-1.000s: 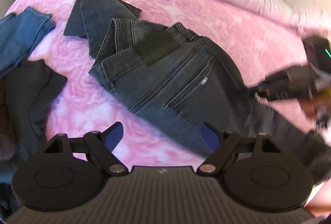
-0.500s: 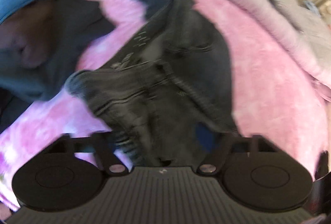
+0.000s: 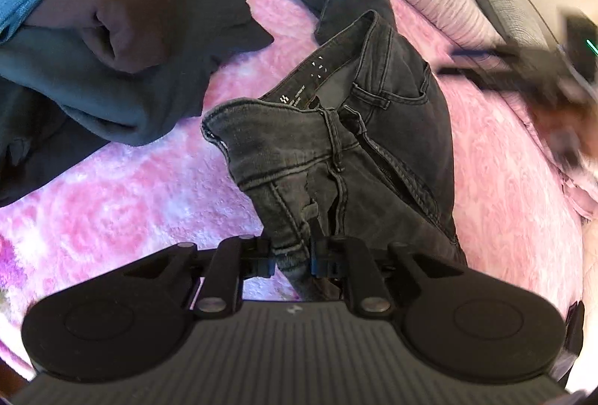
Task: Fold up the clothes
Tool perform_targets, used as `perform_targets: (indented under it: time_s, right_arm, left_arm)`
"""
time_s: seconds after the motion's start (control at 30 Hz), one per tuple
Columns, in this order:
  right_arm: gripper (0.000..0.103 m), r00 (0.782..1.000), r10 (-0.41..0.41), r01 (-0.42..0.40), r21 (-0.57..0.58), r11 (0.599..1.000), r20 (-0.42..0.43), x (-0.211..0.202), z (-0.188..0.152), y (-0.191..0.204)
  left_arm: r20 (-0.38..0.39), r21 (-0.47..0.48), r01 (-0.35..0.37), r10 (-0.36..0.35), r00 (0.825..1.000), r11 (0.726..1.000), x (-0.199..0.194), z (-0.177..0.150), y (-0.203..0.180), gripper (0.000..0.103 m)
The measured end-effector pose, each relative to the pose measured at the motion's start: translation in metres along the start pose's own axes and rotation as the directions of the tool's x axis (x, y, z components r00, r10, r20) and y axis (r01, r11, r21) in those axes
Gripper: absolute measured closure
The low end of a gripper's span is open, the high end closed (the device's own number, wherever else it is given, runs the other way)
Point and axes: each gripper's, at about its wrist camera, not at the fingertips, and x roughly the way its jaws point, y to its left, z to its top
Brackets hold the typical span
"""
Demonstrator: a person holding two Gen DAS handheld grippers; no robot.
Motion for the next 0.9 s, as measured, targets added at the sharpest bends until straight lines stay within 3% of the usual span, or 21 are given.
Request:
perform_targets:
  time_s: [0.13,0.33,0.5,0.53,0.6,0.63,0.67,0.8,0.9]
  right_arm:
    - [0.041,0.997,-0.027,0.014,-0.182,0.983,-0.071,0.055,0.03,-0.02]
    - [0.037,0.984,0.013,-0.082,-0.386,0.919,-0.176,0.106,0.046,-0.027]
    - [0.031,0.945,0.095,-0.178,-0.249,0.952,-0.312,0.134,0.055,-0.054]
    - [0.036,0.928,0.13,-0.202,-0.177,0.963,-0.348,0.136,0.057,-0.059]
    - [0.055,0.92,0.14,-0.186,-0.094,0.978,-0.366,0.134,0.063,-0.064]
    - [0.075,0.923,0.148,-0.189,-0.083,0.978,-0.355,0.126,0.065,-0.064]
    - [0.085,0.926,0.157,-0.192,-0.072,0.979,-0.345,0.118,0.067,-0.064]
    - [0.092,0.962,0.134,-0.15,-0.051,0.987,-0.237,0.066,0.072,-0.055]
    - [0.093,0.993,0.04,-0.042,-0.022,0.999,-0.111,-0.001,0.071,-0.043]
  left_arm:
    - [0.01,0.02,0.021,-0.021,1.0,1.0,0.005,-0.006,0.012,0.091]
    - [0.004,0.025,0.02,-0.02,1.0,0.999,0.013,-0.018,0.026,0.091]
    - [0.011,0.037,0.034,-0.034,0.999,0.999,0.014,-0.02,0.029,0.091]
    - [0.013,0.04,0.038,-0.038,0.999,0.998,0.014,-0.02,0.029,0.091]
    - [0.026,0.053,0.043,-0.045,0.999,0.998,0.01,-0.017,0.028,0.091]
    - [0.042,0.067,0.045,-0.048,0.998,0.997,0.005,-0.013,0.025,0.091]
    - [0.058,0.08,0.046,-0.051,0.997,0.996,0.0,-0.008,0.023,0.091]
    - [0.12,0.133,0.048,-0.065,0.991,0.99,-0.021,0.008,0.013,0.091]
    - [0.166,0.173,0.048,-0.077,0.983,0.984,-0.037,0.021,0.005,0.092]
